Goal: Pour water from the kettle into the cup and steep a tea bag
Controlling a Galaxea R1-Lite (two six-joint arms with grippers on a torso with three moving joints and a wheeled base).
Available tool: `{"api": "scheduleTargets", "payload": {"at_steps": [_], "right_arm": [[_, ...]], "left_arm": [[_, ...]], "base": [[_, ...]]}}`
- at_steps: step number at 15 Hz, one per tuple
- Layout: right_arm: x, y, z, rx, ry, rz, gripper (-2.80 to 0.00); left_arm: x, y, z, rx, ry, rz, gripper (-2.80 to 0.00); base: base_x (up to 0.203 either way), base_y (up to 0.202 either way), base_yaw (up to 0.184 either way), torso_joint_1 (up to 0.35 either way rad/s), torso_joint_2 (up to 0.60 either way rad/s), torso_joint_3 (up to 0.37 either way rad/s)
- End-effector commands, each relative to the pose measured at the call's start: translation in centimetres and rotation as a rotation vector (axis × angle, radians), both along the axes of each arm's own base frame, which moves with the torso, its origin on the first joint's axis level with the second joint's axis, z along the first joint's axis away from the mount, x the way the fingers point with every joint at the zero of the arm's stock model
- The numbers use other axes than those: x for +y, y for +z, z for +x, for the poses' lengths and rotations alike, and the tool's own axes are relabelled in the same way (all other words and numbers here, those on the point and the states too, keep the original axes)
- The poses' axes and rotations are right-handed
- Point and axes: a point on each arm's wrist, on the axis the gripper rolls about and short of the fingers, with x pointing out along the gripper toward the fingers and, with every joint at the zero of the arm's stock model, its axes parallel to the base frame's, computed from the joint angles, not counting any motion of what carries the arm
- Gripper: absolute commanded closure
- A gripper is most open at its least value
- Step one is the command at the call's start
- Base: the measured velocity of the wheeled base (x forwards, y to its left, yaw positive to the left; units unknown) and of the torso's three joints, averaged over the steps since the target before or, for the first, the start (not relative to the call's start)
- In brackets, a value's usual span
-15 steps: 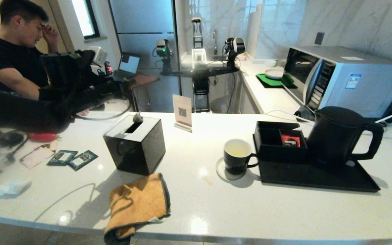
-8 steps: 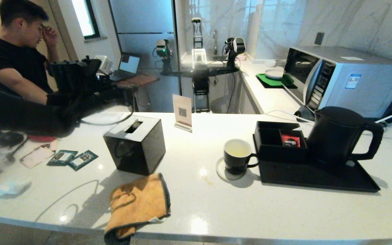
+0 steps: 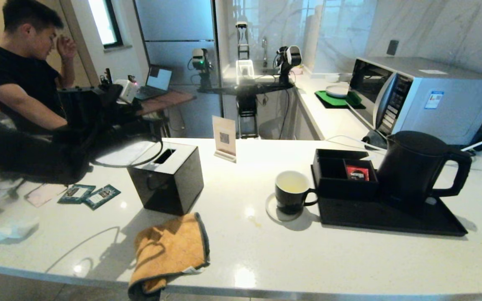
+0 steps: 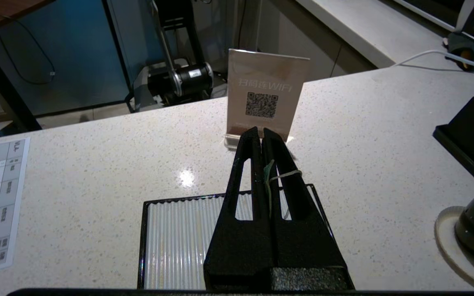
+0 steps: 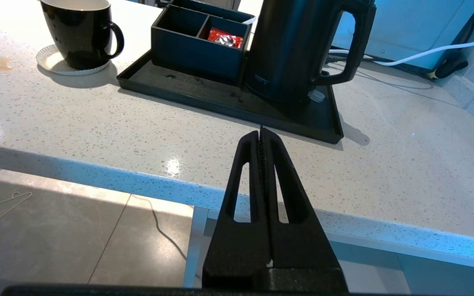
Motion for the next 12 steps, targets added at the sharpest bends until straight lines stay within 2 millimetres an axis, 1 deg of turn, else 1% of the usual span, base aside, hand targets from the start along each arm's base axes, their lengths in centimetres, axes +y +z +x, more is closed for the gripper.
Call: {"api": "scheduleTargets", "payload": {"at_steps": [1,8,12], "right_arm": [[0.0,0.0,0.0,-0.001,0.001,-0.001,0.00],[0.0,0.0,0.0,-0.001,0.001,-0.001,0.00],[0.0,0.0,0.0,-0.001,0.001,-0.001,0.00]], "left_arm": [[0.0,-0.7,0.4,0.013,-0.001,0.000,0.00],[-0.1,-2.4,1.7,0.015,-0.005,0.000,0.00],[-0.2,-2.8,1.8,0.026,-0.006,0.000,0.00]], "base": [[0.000,0.000,0.000,0.000,0.00,0.000],[0.000,0.000,0.000,0.000,0.00,0.000],[0.000,0.000,0.000,0.000,0.00,0.000]]}}
